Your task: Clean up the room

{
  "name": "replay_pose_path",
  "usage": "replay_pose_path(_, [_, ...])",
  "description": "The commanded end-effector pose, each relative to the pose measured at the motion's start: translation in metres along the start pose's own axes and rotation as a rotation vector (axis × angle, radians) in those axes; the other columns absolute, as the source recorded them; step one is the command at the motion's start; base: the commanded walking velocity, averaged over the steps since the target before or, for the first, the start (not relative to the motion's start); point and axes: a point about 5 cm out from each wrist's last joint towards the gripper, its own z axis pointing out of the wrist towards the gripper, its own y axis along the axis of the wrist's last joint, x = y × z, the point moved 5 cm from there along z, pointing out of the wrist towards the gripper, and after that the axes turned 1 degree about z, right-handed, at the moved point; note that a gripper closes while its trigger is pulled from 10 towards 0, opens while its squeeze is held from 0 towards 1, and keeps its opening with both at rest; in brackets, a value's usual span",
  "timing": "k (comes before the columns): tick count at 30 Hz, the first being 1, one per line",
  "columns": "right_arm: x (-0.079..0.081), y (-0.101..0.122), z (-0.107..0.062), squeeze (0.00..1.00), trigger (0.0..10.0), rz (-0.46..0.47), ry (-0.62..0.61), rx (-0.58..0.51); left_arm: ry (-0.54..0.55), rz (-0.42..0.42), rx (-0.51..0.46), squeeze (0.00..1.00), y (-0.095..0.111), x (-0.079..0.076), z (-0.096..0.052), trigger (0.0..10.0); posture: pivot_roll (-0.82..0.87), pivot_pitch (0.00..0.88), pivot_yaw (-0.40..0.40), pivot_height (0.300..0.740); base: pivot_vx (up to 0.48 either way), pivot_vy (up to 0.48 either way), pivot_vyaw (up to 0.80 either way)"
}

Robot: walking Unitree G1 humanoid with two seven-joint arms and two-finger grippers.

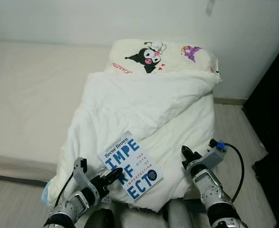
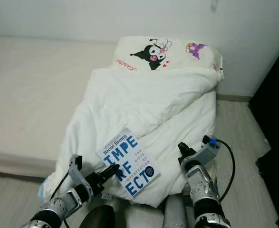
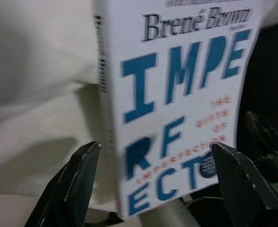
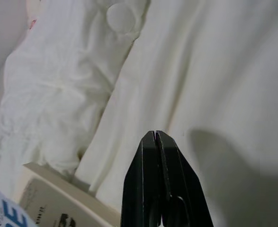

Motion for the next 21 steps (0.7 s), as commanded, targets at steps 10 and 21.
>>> replay_pose_path(10, [-0.006,0.001,-0.009,0.0,0.0,0.021,-0.015,-0.011,0.057,0.087,-0.032,0.0,0.008,0.011,-0.005,10.0,-0.23,0.265,0.021,0.6,0.0,0.0,0.0])
replay_pose_path(21, [-0.008,0.009,-0.015,0.0,0.0,0.004,-0.013,-0.022,-0.064,0.042,-0.041,0.0,-0.001,-0.011,0.007,10.0,-0.3,0.284,-0.009,0.6,0.0,0.0,0.0])
